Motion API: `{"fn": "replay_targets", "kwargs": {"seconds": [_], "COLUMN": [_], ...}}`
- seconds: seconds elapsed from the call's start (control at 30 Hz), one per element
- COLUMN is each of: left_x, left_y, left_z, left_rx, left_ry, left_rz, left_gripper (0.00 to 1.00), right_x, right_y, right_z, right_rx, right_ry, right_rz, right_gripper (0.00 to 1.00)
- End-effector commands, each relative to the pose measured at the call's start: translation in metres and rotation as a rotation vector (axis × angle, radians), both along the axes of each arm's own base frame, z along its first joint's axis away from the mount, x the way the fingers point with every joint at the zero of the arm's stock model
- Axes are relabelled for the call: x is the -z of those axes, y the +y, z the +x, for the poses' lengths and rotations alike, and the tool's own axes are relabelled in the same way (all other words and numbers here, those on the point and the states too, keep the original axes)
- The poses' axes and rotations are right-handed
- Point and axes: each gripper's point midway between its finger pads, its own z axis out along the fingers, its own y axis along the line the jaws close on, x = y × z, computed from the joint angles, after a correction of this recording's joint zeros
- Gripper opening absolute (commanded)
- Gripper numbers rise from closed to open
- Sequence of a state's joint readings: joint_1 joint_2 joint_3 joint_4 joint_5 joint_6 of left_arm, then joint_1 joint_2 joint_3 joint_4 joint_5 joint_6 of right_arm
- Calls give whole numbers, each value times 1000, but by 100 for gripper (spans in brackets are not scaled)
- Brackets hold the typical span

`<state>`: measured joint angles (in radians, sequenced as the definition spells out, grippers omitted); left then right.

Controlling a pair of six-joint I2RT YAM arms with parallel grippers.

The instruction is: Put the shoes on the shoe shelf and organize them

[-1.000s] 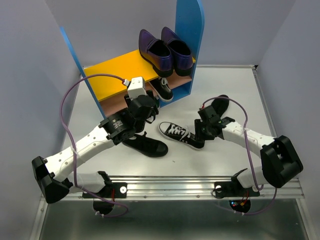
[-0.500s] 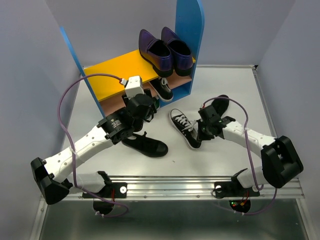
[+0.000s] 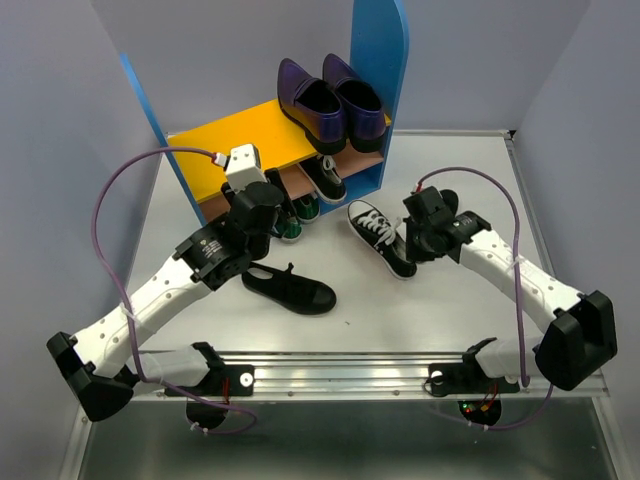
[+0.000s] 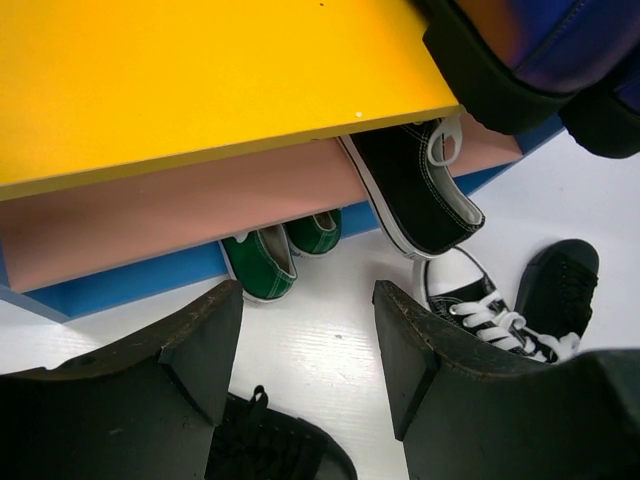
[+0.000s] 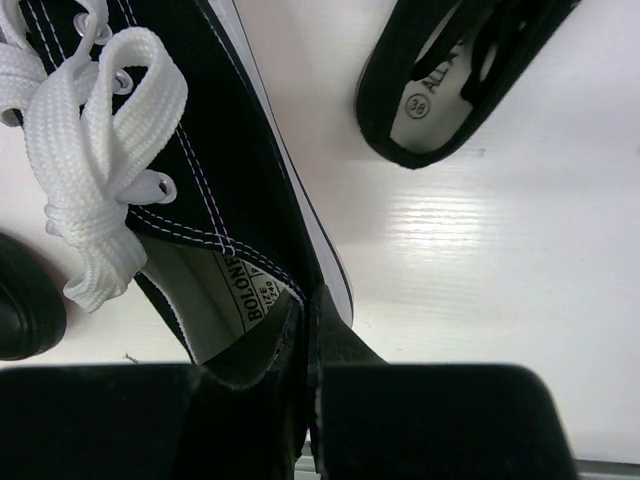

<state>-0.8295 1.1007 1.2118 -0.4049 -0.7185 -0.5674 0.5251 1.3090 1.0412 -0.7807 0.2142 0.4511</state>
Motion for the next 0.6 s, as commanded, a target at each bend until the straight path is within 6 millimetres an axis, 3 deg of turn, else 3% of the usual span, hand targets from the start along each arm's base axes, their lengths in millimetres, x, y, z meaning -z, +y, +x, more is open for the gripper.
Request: {"fn": "replay_targets", "kwargs": {"seconds": [0.0, 0.4, 0.57], "left_x": [-33, -38, -38], "left_y": [19, 26, 28], "left_z": [0, -1, -2], "left_rx": [-72, -85, -85], "left_ry": [-66, -87, -90], "left_rz": [-32, -44, -43], "left_gripper": [66, 66, 66], "right_x": [-45, -92, -115], "right_y": [-4, -15, -18], "right_z": [19, 46, 68], "right_rx": [29, 74, 110], "right_ry": [-126, -230, -283], "right_rz": [-15, -79, -65], "right_gripper": [1, 1, 1]}}
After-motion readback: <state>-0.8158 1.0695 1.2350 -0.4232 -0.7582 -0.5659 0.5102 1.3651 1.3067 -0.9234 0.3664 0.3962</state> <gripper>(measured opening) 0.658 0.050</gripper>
